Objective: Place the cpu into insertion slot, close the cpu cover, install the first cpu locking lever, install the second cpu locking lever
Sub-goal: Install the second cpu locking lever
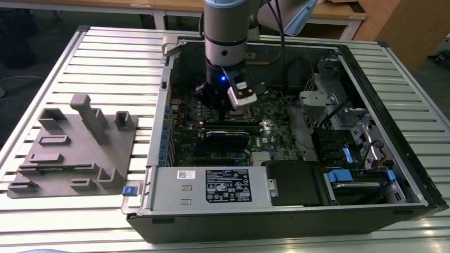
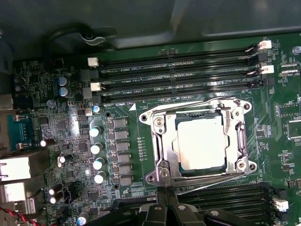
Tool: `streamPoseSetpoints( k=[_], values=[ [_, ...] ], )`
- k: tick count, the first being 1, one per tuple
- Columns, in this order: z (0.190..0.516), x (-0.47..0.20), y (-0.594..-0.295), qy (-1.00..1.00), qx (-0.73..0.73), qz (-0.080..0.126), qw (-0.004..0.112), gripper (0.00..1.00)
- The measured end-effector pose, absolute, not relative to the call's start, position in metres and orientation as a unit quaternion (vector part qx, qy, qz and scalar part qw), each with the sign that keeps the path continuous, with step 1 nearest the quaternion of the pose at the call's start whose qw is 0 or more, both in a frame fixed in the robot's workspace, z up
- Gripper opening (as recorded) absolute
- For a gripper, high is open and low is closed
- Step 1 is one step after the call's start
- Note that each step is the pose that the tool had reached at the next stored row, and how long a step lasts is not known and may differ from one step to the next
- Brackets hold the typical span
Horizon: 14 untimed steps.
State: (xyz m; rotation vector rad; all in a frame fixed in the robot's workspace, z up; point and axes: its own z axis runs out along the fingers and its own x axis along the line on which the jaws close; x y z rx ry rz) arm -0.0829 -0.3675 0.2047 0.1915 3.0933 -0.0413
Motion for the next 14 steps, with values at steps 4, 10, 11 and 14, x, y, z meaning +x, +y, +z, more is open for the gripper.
streamPoseSetpoints(
  k=[4, 10, 11, 14],
  values=[
    [0.2047, -0.0830, -0.3676, 0.998, 0.062, -0.007, 0.021, 0.11],
    [0.2038, -0.0830, -0.3678, 0.998, 0.062, -0.005, 0.021, 0.11],
    [0.2037, -0.0830, -0.3679, 0.998, 0.062, -0.005, 0.020, 0.11],
    [0.2037, -0.0830, -0.3684, 0.998, 0.062, -0.003, 0.020, 0.11]
  ],
)
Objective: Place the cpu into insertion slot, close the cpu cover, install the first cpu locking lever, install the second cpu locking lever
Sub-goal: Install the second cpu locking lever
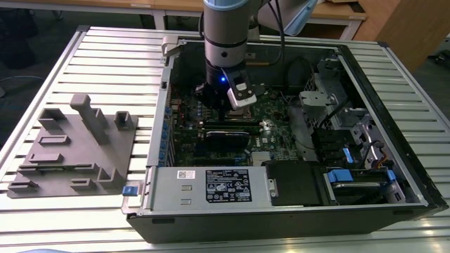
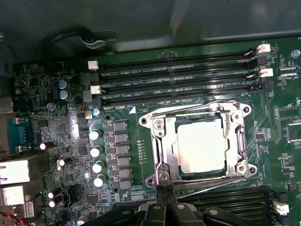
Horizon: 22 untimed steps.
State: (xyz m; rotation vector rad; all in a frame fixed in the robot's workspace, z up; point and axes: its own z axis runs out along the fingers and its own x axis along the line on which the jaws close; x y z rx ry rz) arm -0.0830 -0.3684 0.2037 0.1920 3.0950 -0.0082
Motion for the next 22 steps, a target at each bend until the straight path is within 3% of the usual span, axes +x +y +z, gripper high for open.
streamPoseSetpoints(
  k=[22],
  values=[
    [0.202, -0.085, -0.379, 0.997, 0.063, 0.034, 0.018, 0.11]
  ],
)
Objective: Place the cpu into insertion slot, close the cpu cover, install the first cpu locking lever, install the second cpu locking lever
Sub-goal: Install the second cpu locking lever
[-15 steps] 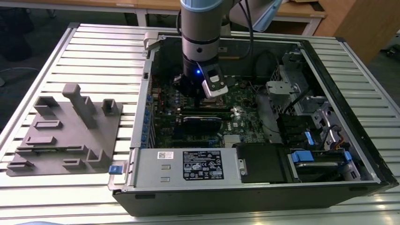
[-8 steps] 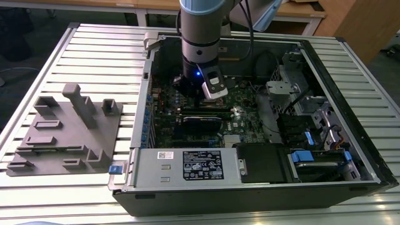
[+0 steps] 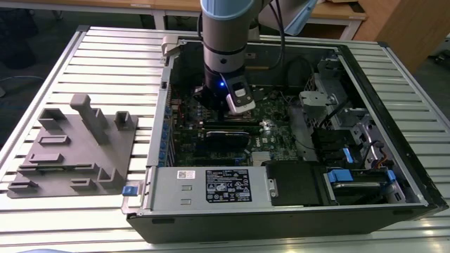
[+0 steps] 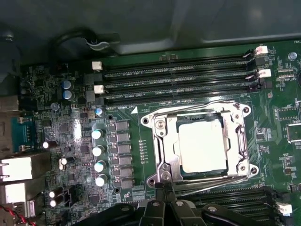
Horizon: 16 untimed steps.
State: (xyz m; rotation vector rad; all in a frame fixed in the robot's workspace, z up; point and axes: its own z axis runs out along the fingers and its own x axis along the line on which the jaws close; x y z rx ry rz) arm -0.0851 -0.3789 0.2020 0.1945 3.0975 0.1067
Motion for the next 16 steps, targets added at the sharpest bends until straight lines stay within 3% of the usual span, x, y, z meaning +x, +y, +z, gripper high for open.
streamPoseSetpoints(
  k=[16],
  values=[
    [0.2000, -0.0871, -0.3830, 0.996, 0.063, 0.060, 0.016, 0.11]
  ],
)
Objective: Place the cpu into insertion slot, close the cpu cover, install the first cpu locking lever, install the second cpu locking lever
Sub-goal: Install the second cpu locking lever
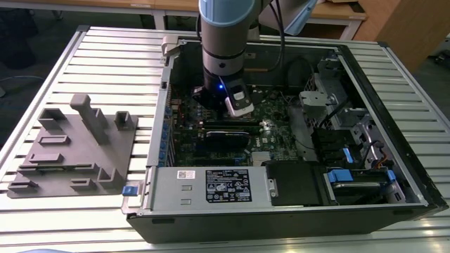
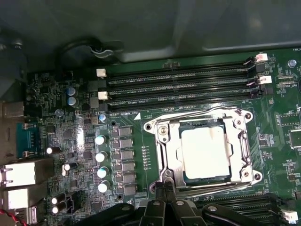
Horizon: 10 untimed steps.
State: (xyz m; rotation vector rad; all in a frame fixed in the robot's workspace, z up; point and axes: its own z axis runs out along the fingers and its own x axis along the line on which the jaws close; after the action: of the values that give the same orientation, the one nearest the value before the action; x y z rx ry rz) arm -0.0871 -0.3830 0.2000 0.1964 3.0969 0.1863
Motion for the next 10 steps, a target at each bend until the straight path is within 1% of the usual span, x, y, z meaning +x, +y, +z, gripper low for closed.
streamPoseSetpoints(
  k=[10],
  values=[
    [0.1975, -0.0910, -0.3864, 0.996, 0.063, 0.068, 0.016, 0.11]
  ],
)
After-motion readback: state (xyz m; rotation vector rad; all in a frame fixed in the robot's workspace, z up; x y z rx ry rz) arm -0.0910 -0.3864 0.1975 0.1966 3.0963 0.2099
